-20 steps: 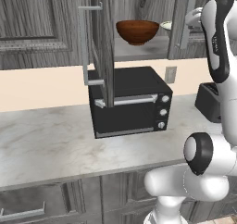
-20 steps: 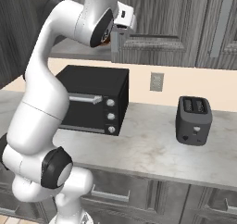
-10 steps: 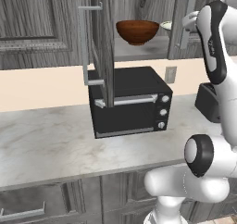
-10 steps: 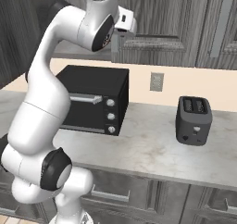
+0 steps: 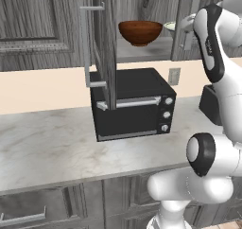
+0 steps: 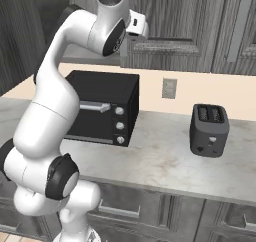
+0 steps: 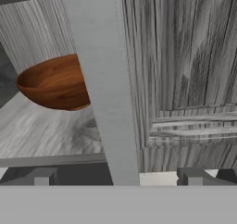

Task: Move the bowls from the cabinet to the plates on the dining table.

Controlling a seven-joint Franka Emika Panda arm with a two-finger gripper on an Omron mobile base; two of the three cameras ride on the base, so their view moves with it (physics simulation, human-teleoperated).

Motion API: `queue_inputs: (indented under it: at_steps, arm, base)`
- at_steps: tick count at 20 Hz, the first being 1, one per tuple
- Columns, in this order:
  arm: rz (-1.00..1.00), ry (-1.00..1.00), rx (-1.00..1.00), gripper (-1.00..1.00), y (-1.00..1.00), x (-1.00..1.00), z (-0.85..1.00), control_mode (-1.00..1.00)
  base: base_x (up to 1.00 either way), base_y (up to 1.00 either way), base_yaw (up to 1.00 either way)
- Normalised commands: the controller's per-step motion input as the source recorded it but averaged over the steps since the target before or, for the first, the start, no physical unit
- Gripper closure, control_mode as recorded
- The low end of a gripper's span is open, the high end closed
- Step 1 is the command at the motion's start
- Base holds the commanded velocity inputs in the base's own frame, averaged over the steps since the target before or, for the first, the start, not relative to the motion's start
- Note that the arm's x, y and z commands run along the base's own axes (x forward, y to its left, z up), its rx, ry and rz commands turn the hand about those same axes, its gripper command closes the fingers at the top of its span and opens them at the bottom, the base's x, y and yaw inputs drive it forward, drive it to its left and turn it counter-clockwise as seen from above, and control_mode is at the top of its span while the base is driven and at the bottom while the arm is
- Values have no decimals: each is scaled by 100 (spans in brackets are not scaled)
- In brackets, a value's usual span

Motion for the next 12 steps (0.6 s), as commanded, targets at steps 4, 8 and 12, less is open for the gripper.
queue_inputs:
  at_steps: [4, 8, 12]
  arm:
    - [0, 0, 0, -100, 0, 29, 0, -100]
    - [0, 1, 0, -100, 0, 28, 0, -100]
    - [0, 0, 0, -100, 0, 31, -5, -100]
  base:
    - [0, 0, 0]
    - [0, 0, 0]
    - [0, 0, 0]
